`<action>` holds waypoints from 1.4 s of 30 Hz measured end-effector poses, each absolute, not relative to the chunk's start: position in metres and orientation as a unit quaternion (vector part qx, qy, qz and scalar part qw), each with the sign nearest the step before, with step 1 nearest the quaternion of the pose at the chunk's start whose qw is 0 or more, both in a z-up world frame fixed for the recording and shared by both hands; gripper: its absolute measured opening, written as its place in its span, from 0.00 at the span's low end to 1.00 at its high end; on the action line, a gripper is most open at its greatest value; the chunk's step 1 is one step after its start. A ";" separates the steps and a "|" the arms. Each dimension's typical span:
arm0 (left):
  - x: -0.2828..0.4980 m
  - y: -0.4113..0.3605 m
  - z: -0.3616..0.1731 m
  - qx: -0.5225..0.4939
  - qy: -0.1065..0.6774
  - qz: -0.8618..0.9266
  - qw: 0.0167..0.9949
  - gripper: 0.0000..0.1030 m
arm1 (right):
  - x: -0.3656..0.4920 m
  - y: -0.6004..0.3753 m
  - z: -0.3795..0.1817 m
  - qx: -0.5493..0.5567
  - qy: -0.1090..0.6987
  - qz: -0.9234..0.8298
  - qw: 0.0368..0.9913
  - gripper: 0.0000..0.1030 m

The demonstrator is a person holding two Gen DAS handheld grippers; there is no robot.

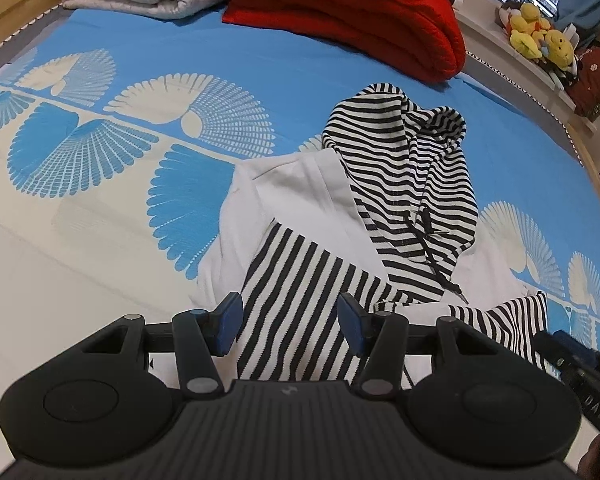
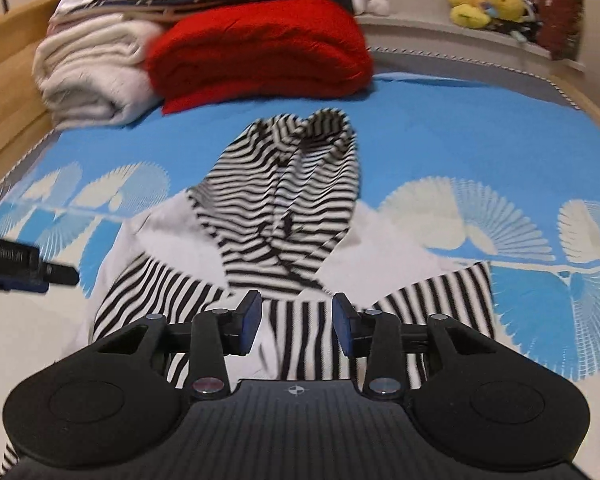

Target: Fold small clothes

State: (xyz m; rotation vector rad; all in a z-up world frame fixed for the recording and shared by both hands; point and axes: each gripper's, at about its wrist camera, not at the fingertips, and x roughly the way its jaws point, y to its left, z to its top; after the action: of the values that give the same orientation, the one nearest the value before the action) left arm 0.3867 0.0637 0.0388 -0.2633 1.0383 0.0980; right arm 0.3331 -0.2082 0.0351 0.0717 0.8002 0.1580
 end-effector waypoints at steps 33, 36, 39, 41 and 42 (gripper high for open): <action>0.402 0.003 0.018 -0.080 0.511 0.029 0.856 0.56 | 0.332 -0.285 0.032 0.106 0.415 -0.031 0.903 0.42; 0.404 -0.006 0.013 -0.072 0.516 0.024 0.853 0.56 | 0.331 -0.289 0.032 0.112 0.419 -0.036 0.900 0.42; 0.404 -0.013 0.009 -0.068 0.519 0.021 0.852 0.56 | 0.330 -0.292 0.033 0.119 0.420 -0.037 0.899 0.43; 0.405 -0.014 0.007 -0.067 0.519 0.019 0.852 0.56 | 0.329 -0.295 0.034 0.123 0.419 -0.039 0.899 0.46; 0.406 -0.014 0.006 -0.069 0.519 0.019 0.852 0.56 | 0.329 -0.296 0.034 0.126 0.420 -0.040 0.898 0.46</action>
State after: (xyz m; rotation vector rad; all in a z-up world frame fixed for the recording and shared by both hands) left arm 0.4062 -0.0143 0.0063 -0.1450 1.0936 0.0406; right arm 0.3288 -0.2958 0.0342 0.2602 0.8694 -0.0828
